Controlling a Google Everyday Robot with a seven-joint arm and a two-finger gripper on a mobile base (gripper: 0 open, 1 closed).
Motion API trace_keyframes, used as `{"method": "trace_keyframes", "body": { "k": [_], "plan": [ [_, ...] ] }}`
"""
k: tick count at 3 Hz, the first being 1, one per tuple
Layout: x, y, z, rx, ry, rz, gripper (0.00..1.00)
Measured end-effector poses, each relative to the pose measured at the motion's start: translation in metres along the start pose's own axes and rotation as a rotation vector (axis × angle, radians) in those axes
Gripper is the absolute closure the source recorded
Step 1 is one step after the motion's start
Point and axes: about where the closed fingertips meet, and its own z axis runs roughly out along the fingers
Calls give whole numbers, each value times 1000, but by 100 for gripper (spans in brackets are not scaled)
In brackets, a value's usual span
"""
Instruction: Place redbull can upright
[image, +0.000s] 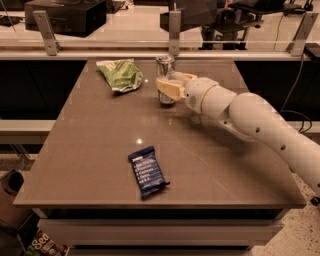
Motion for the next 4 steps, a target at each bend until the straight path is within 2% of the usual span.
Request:
{"method": "trace_keyframes", "body": {
  "k": [1, 3, 4],
  "plan": [
    [-1, -2, -4, -7, -2, -22, 100],
    [1, 11, -7, -55, 44, -57, 100],
    [7, 19, -6, -66, 36, -46, 100]
  ]
}}
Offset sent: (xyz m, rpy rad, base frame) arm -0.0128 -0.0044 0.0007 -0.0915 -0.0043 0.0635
